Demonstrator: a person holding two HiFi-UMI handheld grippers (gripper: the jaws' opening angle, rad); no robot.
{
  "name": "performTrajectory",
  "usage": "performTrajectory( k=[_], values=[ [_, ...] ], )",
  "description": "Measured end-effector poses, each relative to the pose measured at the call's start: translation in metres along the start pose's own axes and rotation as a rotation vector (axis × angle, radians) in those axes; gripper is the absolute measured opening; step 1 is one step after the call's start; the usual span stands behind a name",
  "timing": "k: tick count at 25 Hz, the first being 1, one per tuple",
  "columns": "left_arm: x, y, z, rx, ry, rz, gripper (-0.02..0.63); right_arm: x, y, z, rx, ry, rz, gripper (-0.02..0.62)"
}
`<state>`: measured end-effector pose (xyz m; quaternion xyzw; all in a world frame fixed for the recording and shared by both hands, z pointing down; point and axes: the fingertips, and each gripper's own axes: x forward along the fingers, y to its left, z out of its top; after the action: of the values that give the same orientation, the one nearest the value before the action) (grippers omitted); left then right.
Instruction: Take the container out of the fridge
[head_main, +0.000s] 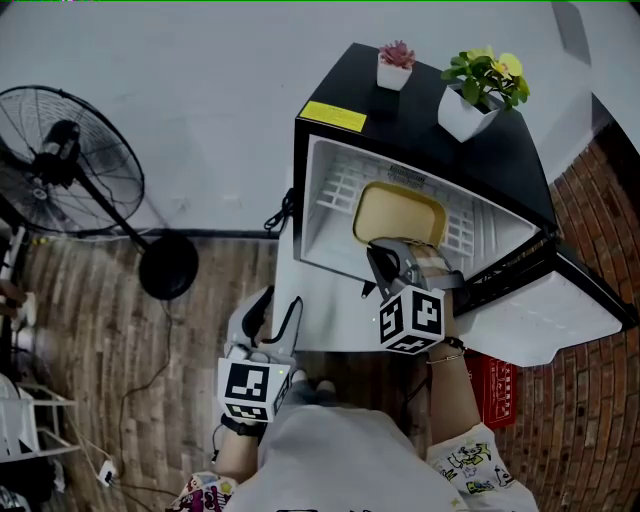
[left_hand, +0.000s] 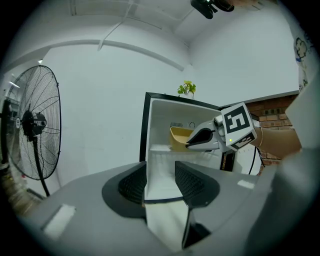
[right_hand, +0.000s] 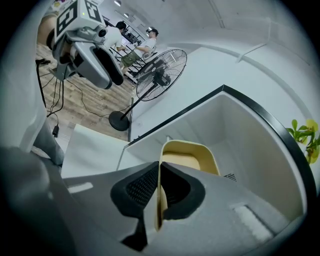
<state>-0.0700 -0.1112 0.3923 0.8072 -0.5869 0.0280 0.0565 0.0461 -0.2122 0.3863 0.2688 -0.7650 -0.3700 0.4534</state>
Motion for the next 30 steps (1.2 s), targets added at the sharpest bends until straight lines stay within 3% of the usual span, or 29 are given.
performTrajectory(
  k=[15,30],
  values=[
    [-0.008,0.006,-0.01,0.006,0.043,0.024,0.181,-0.008,0.046,0.022,0.103,-0.08,0.074,0.017],
    [0.009,-0.02,-0.025,0.018,0.102,-0.066,0.179,-0.031,0.091,-0.031,0.395,-0.002,0.115,0.017]
  ],
)
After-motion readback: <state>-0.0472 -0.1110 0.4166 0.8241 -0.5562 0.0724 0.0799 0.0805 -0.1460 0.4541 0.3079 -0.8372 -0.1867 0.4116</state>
